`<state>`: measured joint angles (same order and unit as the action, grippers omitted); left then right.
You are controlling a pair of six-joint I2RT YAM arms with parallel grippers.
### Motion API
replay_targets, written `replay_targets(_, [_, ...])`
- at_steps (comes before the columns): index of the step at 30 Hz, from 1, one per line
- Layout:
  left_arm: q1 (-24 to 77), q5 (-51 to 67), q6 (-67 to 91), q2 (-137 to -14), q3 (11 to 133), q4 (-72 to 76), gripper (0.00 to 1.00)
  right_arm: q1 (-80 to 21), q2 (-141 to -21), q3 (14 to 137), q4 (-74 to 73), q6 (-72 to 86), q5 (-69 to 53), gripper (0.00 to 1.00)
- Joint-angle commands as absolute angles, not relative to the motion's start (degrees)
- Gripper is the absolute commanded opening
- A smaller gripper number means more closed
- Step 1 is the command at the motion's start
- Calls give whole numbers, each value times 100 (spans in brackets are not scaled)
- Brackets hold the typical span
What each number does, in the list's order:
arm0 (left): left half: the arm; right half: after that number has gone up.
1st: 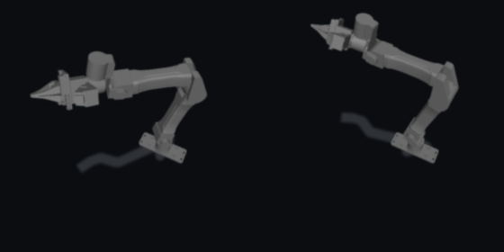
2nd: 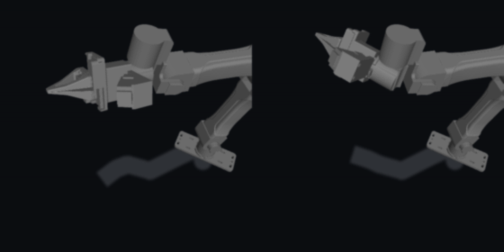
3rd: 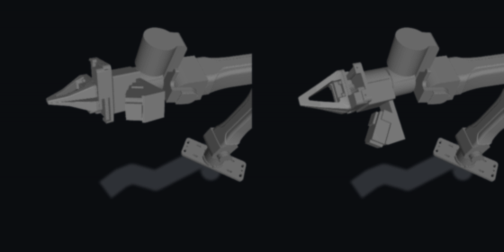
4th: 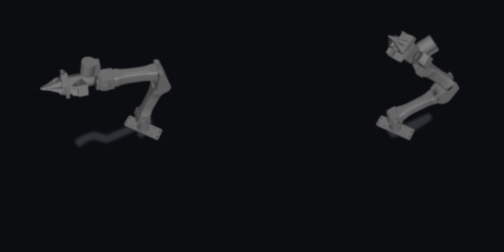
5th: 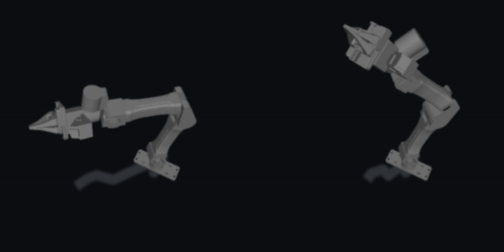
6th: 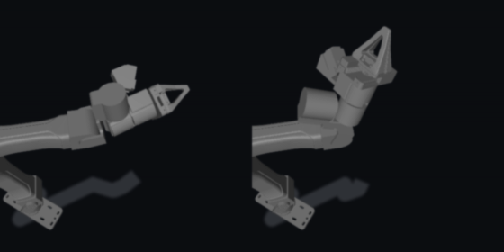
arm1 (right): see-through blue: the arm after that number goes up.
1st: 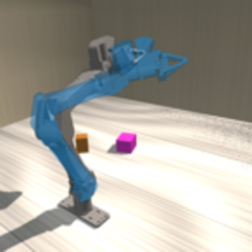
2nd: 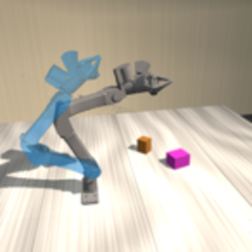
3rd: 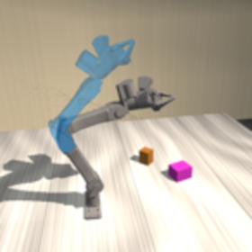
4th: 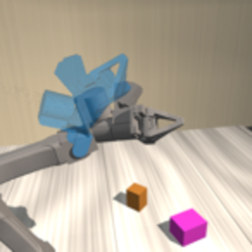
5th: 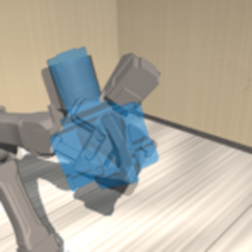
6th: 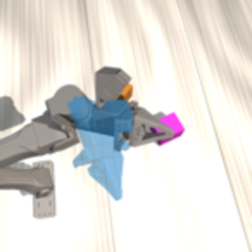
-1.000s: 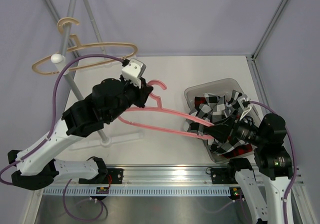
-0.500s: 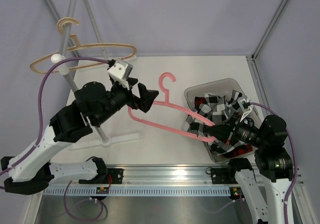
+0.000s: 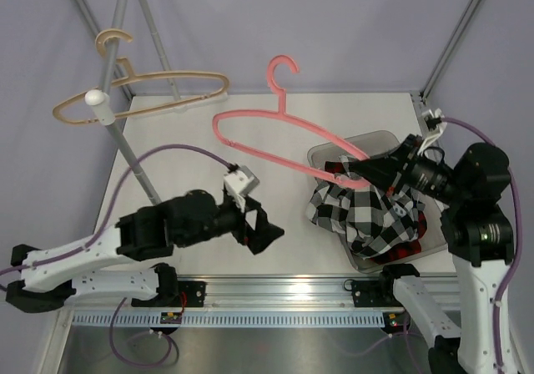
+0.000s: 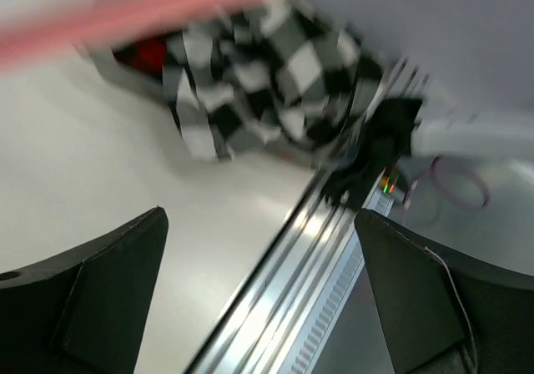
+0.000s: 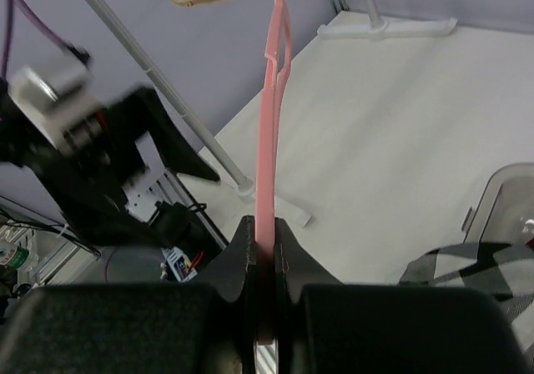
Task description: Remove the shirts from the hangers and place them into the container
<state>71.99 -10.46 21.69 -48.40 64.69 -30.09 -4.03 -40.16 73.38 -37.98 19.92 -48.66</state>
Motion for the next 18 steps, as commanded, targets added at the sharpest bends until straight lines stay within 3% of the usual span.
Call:
replay_targets(1, [7767,-1660,2741,-5010,5794,-3042,99,-413,-4988,7769,-2816,2170,-5719,0])
replay_targets(4, [7884,-1723,3137,-4966,5091,-2717,99,-789,-5701,8076,-2828,2049,-6249,0])
replay_targets(9, [7884,-1644,3638,-4632,4045,-2119,99,-2519,-6476,8656,-2962,1503,-5092,0])
replay_targets(18, [7919,-1468,4069,-4201,3270,-1679,99,-3427,-8172,10122,-2821,1073,-4561,0])
